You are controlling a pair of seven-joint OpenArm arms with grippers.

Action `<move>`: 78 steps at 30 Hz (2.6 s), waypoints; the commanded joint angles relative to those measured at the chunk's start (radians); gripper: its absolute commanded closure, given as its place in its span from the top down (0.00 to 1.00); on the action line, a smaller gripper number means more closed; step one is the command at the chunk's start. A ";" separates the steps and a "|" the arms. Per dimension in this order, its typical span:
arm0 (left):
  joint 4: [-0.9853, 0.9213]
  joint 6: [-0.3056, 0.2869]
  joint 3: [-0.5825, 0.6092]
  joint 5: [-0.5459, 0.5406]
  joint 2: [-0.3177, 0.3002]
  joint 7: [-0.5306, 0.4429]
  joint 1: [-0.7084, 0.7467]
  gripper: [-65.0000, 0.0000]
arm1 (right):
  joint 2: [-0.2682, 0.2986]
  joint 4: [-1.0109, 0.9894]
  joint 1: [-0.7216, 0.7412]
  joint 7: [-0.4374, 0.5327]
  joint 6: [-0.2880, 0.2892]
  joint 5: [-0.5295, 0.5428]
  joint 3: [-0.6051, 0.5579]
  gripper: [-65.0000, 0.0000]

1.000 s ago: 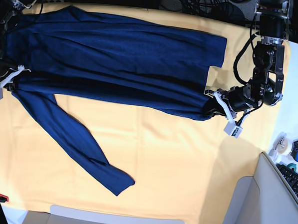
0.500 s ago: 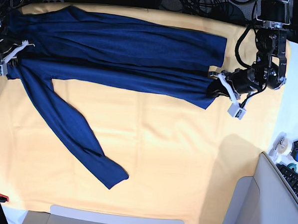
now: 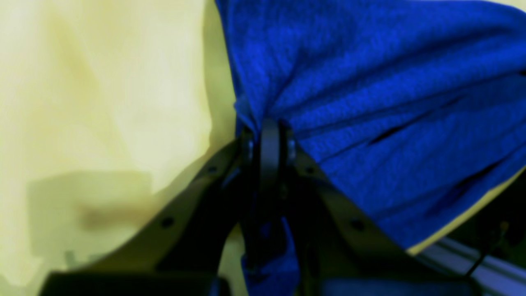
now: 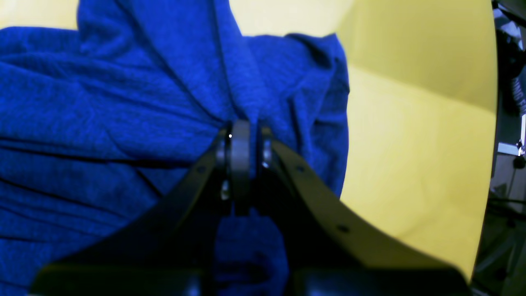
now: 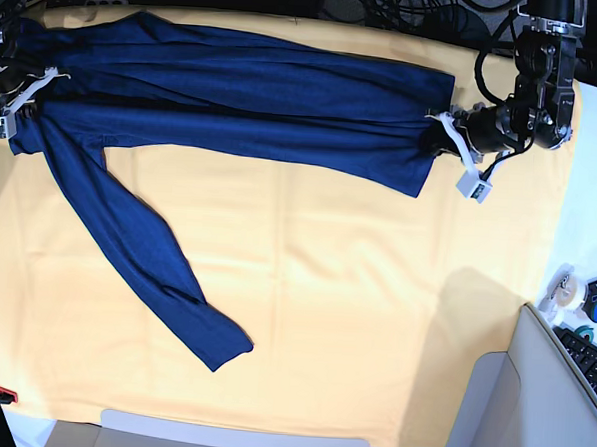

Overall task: Fold the T-shirt properly
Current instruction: 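Fold the grasped body half over toward the shoulders with both grippers, then release the fold and move the right gripper to the trailing sleeve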

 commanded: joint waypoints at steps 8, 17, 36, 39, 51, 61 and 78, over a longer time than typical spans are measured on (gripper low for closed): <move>0.013 -0.002 -0.005 -0.002 -0.017 0.024 0.007 0.04 | 0.000 -0.085 0.009 0.015 -0.005 -0.003 0.008 0.00; 0.013 0.004 -0.013 -0.002 -0.017 0.033 0.004 0.31 | 0.000 -0.090 0.020 0.015 -0.005 -0.003 0.008 0.18; 0.183 0.006 -0.168 -0.005 -0.012 0.102 -0.031 0.31 | -0.015 0.030 0.196 -0.088 -0.005 0.000 0.155 0.51; 0.201 0.006 -0.191 -0.005 -0.009 0.128 -0.033 0.31 | -0.020 0.039 0.279 -0.165 -0.005 0.000 0.165 0.51; 0.201 0.006 -0.183 -0.004 -0.008 0.123 -0.051 0.31 | -0.063 -0.412 0.603 -0.214 -0.005 0.003 0.086 0.51; 0.200 0.006 -0.183 -0.002 -0.008 0.125 -0.068 0.31 | -0.085 -0.555 0.679 -0.212 -0.005 0.004 0.020 0.51; 0.198 0.006 -0.182 -0.002 0.006 0.125 -0.065 0.31 | -0.118 -0.546 0.670 -0.217 -0.005 0.004 -0.141 0.00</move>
